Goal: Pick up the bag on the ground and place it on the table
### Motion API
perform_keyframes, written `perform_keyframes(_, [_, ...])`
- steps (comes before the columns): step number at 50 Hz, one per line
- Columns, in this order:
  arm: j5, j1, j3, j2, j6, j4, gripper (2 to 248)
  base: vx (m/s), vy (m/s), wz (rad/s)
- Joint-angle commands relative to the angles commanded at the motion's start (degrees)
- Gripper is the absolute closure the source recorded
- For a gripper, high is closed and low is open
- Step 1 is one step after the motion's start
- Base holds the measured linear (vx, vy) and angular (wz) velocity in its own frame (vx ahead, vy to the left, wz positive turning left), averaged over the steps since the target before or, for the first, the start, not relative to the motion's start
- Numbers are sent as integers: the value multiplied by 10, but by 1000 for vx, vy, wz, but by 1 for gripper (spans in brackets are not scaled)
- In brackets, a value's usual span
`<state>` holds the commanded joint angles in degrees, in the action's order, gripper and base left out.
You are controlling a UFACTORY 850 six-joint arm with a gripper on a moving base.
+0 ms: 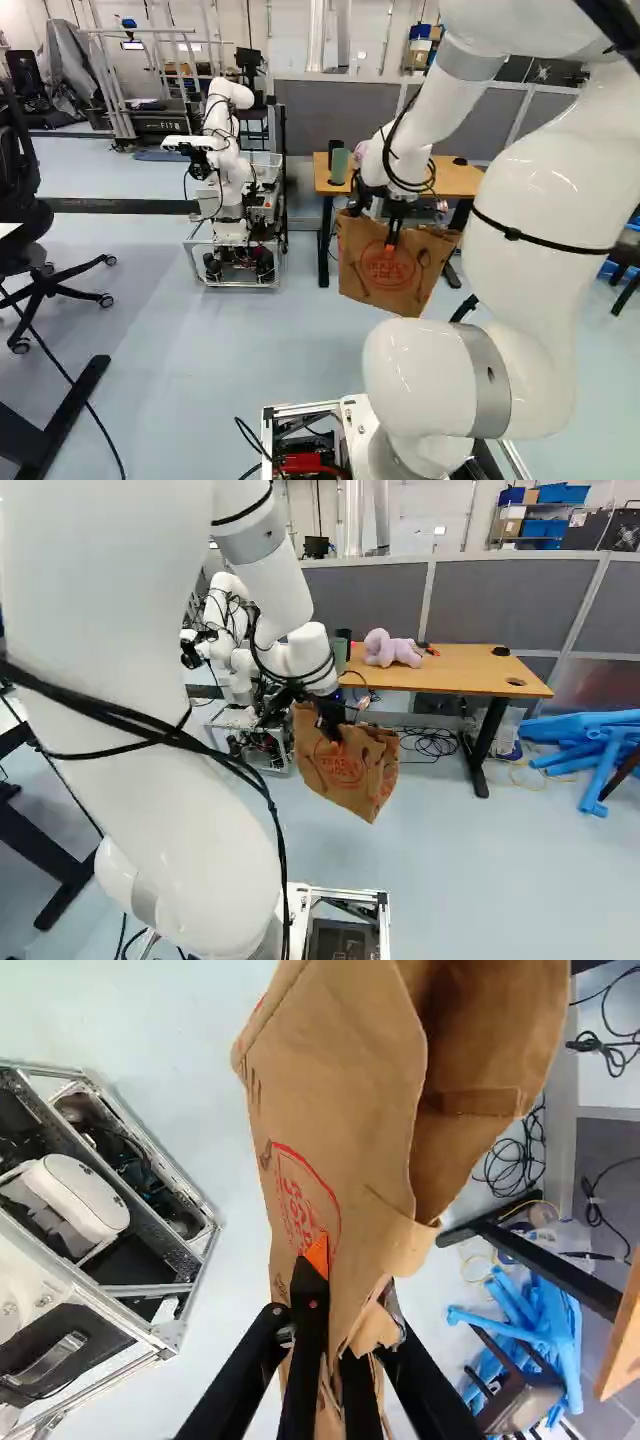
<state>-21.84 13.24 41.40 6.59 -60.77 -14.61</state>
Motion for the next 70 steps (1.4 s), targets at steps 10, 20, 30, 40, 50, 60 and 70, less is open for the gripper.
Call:
perform_keyframes(10, [0, 6, 5, -14, 0, 0, 229, 0, 0, 0])
perform_keyframes(20, [0, 12, 12, -26, 0, 0, 229, 0, 0, 0])
perform_keyframes(30, [-4, 18, 20, -36, 10, 0, 229, 0, 0, 0])
perform_keyframes(40, [-5, 23, 29, -44, 61, 2, 229, 0, 0, 0])
perform_keyframes(50, [-13, 28, 43, -48, 121, 5, 229, 0, 0, 0])
perform_keyframes(60, [-30, 29, 65, -44, 180, 6, 229, 0, 0, 0])
perform_keyframes(70, [-57, 28, 92, -35, 197, 6, 229, 0, 0, 0])
